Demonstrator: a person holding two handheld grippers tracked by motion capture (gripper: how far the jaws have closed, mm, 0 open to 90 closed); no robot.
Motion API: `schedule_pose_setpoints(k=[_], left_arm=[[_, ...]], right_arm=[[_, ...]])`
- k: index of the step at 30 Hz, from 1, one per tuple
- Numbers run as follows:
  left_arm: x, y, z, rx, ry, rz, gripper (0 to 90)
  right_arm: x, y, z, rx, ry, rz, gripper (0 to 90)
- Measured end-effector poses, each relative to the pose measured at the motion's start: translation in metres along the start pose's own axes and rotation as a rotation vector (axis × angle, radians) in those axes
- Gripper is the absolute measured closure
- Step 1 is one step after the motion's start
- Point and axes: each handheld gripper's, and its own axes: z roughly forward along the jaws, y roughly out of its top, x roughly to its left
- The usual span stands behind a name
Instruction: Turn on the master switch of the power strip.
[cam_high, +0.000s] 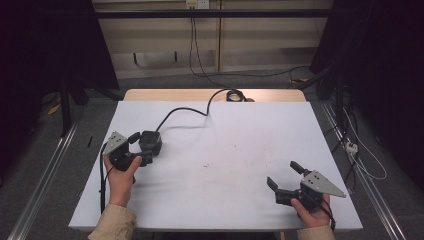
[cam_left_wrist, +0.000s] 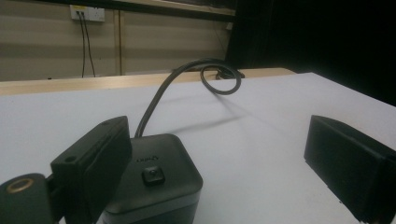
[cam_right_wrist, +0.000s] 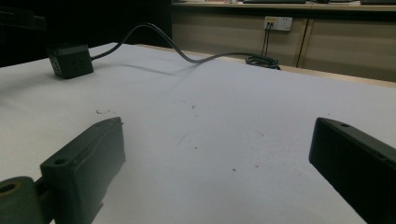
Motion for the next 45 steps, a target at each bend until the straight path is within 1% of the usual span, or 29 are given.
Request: schedule_pose_setpoints(k=[8, 9, 10, 11, 13, 15, 19, 25, 26, 30, 33, 37, 43, 45], left_arm=[[0.005, 0.0, 0.001, -0.005, 0.016, -0.008, 9.1], [0.007, 0.001, 0.001, -0.009, 0.019, -0.014, 9.5], [0.007, 0.001, 0.001, -0.009, 0.019, -0.014, 9.8], [0.008, 0.001, 0.001, -0.012, 0.029, -0.011, 10.2], [0.01, 0.001, 0.002, -0.01, 0.028, -0.008, 12.0], [0.01, 0.001, 0.002, -0.012, 0.033, -0.012, 12.5], [0.013, 0.002, 0.002, -0.013, 0.041, 0.002, 14.4], [0.015, 0.001, 0.005, -0.003, 0.048, 0.018, 21.0], [0.016, 0.001, 0.005, -0.001, 0.048, 0.026, 22.3], [0.016, 0.002, 0.005, 0.001, 0.047, 0.029, 24.2], [0.016, 0.002, 0.006, 0.003, 0.043, 0.035, 25.9], [0.017, 0.002, 0.007, 0.003, 0.043, 0.032, 28.3], [0.018, 0.002, 0.009, 0.016, 0.043, 0.048, 31.6], [0.019, 0.002, 0.009, 0.014, 0.047, 0.042, 33.0]], right_arm=[[0.0, 0.0, 0.0, 0.002, -0.002, -0.002, 3.1], [0.0, 0.0, 0.0, 0.002, -0.001, -0.001, 3.1], [0.0, 0.0, -0.001, 0.002, -0.002, 0.0, 3.1], [0.0, 0.0, -0.001, 0.002, -0.003, -0.002, 3.1], [0.0, 0.0, -0.001, 0.002, -0.003, -0.004, 3.1], [0.0, 0.0, -0.001, 0.002, -0.003, -0.003, 3.1], [0.0, 0.0, -0.001, 0.002, -0.004, 0.001, 3.1], [0.0, 0.0, -0.001, 0.002, -0.005, 0.003, 3.1], [0.0, 0.0, -0.001, 0.002, -0.006, 0.003, 3.1], [0.0, 0.0, -0.001, 0.003, -0.007, 0.004, 3.1], [-0.001, 0.0, -0.001, 0.002, -0.006, -0.004, 3.1], [0.0, 0.0, -0.001, 0.004, -0.002, 0.0, 3.1], [0.0, -0.001, -0.001, 0.005, 0.002, -0.004, 3.3], [0.0, 0.0, -0.001, 0.003, 0.0, -0.002, 3.3]])
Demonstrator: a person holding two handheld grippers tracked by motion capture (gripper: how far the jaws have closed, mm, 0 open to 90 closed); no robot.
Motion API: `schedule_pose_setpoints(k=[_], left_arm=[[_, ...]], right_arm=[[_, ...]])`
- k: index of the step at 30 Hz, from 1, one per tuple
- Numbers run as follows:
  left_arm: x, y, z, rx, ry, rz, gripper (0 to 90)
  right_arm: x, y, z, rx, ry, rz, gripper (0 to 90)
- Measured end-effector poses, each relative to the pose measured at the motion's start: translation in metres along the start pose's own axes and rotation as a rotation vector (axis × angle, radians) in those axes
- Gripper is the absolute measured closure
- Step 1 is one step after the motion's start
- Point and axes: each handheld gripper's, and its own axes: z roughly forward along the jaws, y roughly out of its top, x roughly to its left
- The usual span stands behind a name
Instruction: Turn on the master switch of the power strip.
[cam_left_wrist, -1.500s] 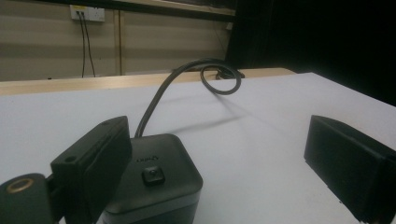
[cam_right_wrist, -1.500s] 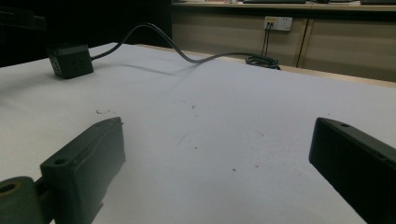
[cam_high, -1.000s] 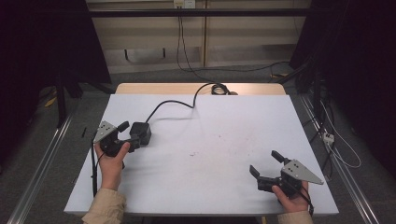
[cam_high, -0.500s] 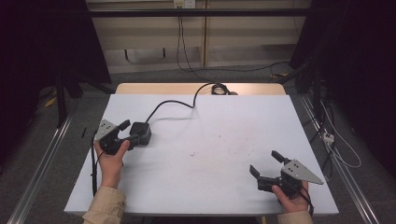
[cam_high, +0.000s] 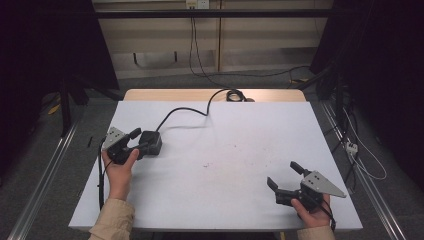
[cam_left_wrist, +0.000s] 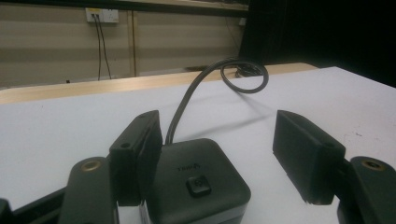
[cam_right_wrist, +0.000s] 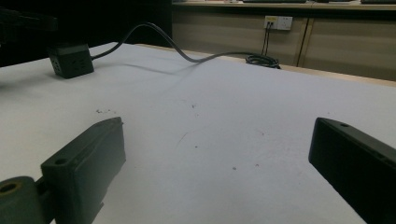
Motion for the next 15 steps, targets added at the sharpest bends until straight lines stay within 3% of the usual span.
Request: schedule_pose_setpoints(k=[15], left_arm=[[0.0036, 0.0024, 0.0019, 0.014, -0.007, 0.011, 48.3]], right_arm=[[0.0002, -0.0001, 0.0001, 0.002, 0.005, -0.002, 3.5]])
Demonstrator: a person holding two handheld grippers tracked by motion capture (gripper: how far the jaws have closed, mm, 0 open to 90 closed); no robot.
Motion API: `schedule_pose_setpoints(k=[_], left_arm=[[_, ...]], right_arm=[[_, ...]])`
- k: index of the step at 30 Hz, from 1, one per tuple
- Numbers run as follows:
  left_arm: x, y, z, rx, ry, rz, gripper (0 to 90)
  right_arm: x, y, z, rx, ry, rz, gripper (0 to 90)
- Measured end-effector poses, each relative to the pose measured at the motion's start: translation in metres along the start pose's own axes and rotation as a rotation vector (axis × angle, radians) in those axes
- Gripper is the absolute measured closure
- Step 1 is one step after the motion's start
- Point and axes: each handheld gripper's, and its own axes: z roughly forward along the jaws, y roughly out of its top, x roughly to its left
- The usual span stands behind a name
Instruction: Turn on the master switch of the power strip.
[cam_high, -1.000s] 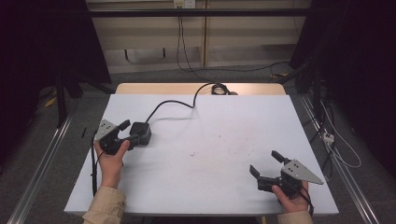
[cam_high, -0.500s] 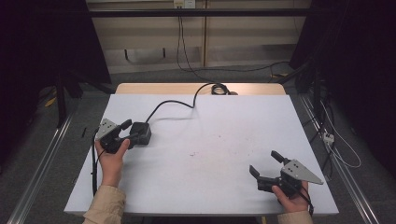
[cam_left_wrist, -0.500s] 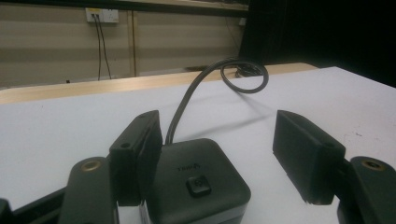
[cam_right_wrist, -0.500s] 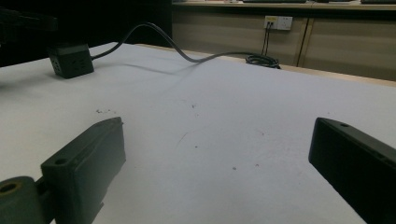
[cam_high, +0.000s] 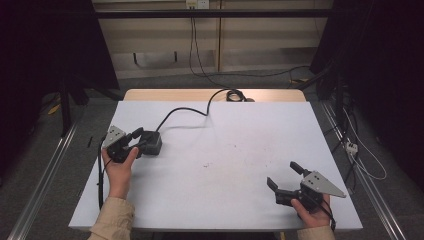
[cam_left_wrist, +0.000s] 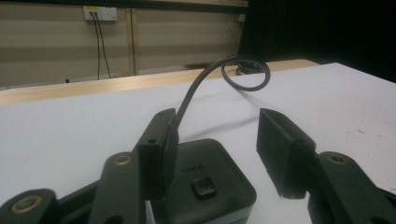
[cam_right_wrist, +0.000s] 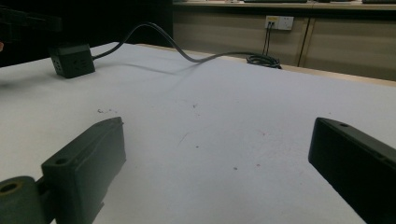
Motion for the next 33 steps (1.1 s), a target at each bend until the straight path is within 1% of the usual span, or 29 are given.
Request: schedule_pose_setpoints(k=[3, 5, 9, 10, 13, 17, 21, 24, 26, 27, 33], left_arm=[[0.0004, 0.0002, -0.0002, -0.001, -0.001, -0.002, 50.3], [0.0017, 0.001, -0.0007, 0.004, 0.003, 0.012, 52.8], [0.0025, 0.0015, -0.0005, 0.008, -0.001, 0.013, 57.4], [0.003, 0.0017, -0.0003, 0.012, -0.005, 0.019, 58.4], [0.0039, 0.0017, -0.0002, 0.012, -0.002, 0.01, 61.1], [0.005, 0.002, -0.0007, 0.018, 0.006, 0.011, 62.9], [0.0066, 0.0015, -0.0005, 0.025, 0.006, 0.013, 65.9], [0.0077, 0.0008, -0.0002, 0.026, 0.002, 0.006, 67.7], [0.0083, 0.0012, -0.0004, 0.034, 0.002, 0.018, 68.5], [0.0084, 0.0014, -0.0004, 0.035, 0.003, 0.021, 70.2], [0.0087, 0.0019, -0.0003, 0.046, 0.006, 0.032, 73.2]], right_arm=[[0.0001, 0.0, 0.0002, 0.0, 0.001, 0.0, 3.5], [0.0002, 0.0, 0.0004, 0.0, 0.003, 0.0, 3.5], [-0.0002, -0.0001, 0.0007, 0.0, 0.003, 0.001, 3.5], [-0.0002, -0.0002, 0.0007, 0.0, 0.002, 0.001, 3.5], [-0.0003, -0.0002, 0.0006, 0.0, 0.002, 0.001, 3.7], [-0.0003, -0.0001, 0.0004, 0.0, 0.002, 0.0, 3.7], [-0.0003, -0.0002, 0.0005, 0.0, 0.002, 0.0, 3.7], [-0.0002, -0.0002, 0.0006, 0.0, 0.002, 0.0, 3.7], [-0.0003, -0.0002, 0.0006, 0.0, 0.002, 0.0, 3.7], [-0.0003, -0.0002, 0.0005, 0.001, 0.001, 0.0, 3.7], [-0.0004, -0.0002, 0.0005, 0.001, 0.001, 0.001, 3.7]])
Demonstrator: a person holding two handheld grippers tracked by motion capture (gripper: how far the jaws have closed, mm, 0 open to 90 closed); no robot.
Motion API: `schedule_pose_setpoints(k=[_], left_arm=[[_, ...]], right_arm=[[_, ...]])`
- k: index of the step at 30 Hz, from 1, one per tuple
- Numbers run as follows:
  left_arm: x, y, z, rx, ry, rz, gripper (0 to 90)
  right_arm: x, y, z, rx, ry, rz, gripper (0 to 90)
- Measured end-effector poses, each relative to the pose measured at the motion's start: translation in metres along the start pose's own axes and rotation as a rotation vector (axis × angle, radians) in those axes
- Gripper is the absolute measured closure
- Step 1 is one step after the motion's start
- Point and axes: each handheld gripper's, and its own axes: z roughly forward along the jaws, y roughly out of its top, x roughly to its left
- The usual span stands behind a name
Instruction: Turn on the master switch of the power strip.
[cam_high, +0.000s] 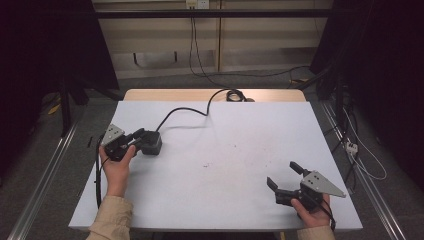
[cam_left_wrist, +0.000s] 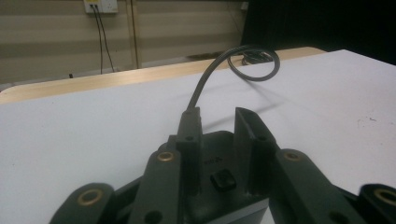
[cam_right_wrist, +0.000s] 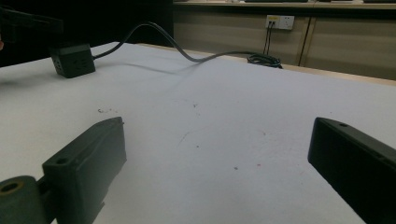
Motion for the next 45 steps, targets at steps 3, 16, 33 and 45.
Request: schedule_pose_setpoints(k=[3, 16, 33, 45], left_arm=[[0.0001, 0.0001, 0.0, 0.003, 0.003, 0.003, 74.4], [0.0016, -0.0003, 0.0012, 0.013, -0.005, 0.009, 79.4], [0.0039, -0.0009, 0.0005, 0.031, -0.006, 0.005, 85.8], [0.0047, -0.0014, 0.0, 0.05, 0.004, 0.015, 90.0]], right_arm=[[-0.0001, 0.0, -0.0001, 0.0, -0.001, 0.0, 3.7], [-0.0002, 0.0, -0.0001, -0.001, -0.002, 0.0, 3.7], [0.0, 0.0, -0.0003, -0.002, 0.0, -0.001, 4.0], [0.0003, 0.0001, -0.0002, -0.003, 0.001, -0.001, 4.2]])
